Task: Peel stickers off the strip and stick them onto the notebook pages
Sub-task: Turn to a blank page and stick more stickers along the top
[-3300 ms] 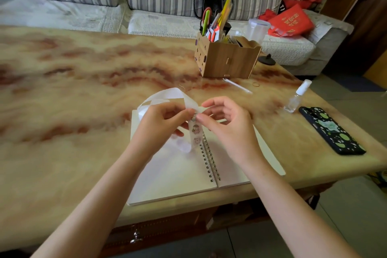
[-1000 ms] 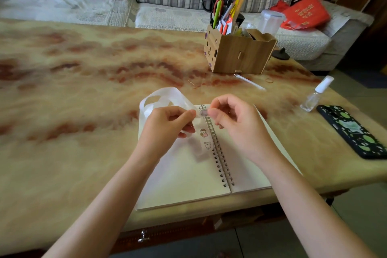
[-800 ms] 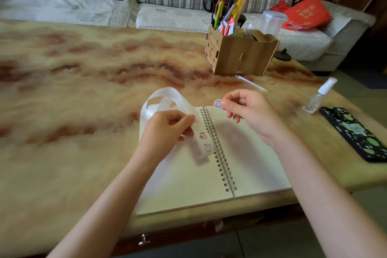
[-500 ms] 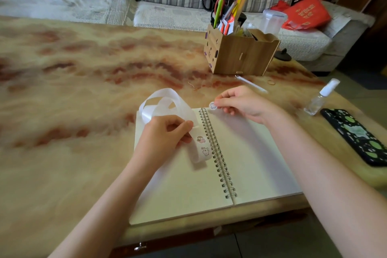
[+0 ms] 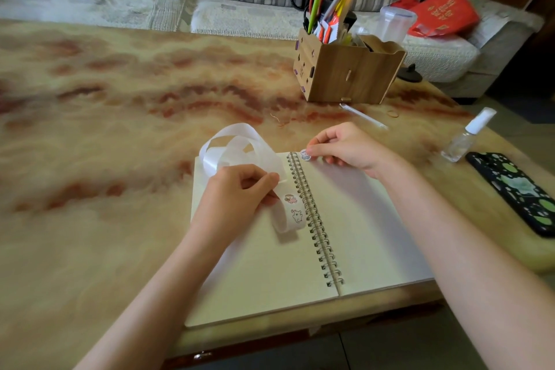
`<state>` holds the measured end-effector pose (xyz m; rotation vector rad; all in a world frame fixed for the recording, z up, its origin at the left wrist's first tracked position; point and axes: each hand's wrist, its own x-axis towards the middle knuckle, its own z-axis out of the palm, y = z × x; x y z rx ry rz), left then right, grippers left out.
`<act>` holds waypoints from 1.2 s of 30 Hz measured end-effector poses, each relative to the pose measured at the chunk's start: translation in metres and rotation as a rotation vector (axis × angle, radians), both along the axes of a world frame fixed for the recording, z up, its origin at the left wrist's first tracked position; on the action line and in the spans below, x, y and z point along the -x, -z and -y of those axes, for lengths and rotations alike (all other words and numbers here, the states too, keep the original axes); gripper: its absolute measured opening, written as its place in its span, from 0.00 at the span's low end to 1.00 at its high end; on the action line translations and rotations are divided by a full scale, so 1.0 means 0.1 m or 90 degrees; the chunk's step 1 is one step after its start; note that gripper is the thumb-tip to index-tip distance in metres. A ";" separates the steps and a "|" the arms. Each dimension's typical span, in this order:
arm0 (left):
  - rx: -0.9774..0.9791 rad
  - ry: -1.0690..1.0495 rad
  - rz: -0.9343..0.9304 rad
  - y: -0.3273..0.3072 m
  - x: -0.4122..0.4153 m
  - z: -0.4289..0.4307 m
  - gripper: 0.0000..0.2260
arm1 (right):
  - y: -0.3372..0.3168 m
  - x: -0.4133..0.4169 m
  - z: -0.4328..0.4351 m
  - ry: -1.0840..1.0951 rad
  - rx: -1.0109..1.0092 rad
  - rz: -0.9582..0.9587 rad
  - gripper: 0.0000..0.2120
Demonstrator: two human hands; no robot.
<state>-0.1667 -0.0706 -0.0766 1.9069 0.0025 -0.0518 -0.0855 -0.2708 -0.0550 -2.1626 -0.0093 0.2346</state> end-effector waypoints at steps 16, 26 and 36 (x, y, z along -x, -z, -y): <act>0.010 0.005 0.007 0.01 -0.01 0.00 0.10 | 0.05 0.01 -0.05 0.019 0.014 0.036 0.06; 0.007 0.003 0.005 0.01 0.00 0.01 0.10 | 0.15 -0.02 -0.03 0.062 0.016 0.073 0.09; -0.005 0.003 0.008 0.01 0.00 0.01 0.11 | 0.21 -0.06 -0.01 0.085 -0.022 0.076 0.05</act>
